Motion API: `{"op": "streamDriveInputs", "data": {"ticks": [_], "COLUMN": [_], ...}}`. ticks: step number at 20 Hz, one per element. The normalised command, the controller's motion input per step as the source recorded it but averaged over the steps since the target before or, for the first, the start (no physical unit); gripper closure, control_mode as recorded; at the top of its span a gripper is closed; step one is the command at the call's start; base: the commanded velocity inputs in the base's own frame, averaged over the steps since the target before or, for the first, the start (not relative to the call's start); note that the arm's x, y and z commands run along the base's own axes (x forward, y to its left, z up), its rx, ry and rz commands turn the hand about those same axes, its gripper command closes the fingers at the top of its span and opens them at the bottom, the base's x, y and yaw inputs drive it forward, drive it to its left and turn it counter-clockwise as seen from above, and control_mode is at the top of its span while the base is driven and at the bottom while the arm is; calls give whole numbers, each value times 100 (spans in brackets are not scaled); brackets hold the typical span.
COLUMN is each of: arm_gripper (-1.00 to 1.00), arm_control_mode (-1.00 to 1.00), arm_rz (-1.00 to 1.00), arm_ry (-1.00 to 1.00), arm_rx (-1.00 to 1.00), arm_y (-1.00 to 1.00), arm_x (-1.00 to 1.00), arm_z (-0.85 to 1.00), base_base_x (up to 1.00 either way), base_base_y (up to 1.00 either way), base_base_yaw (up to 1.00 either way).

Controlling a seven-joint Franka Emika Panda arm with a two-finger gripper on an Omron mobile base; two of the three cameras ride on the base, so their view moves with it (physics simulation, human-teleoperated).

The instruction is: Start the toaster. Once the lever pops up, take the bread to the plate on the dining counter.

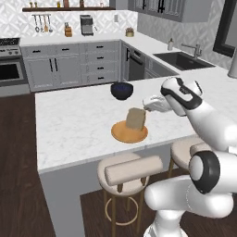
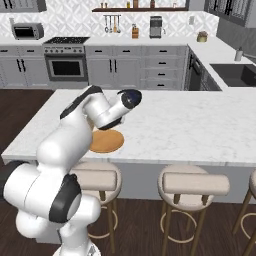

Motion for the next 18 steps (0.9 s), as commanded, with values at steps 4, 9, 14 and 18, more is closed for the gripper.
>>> {"op": "streamDriveInputs", "data": {"ticks": [4,9,14,18], "arm_gripper": [100,100,100,100], "arm_control_mode": [-100,-100,-100,-100], "arm_rz": [4,0,0,0], "arm_ry": [9,5,0,0], "arm_rx": [-1,-9,0,0], "arm_y": [0,11,3,0], "arm_x": [36,10,12,17], "arm_z": [-46,-45,-33,-24], "base_base_x": [0,0,0,0], "base_base_y": [0,0,0,0], "base_base_yaw": [0,0,0,0]}}
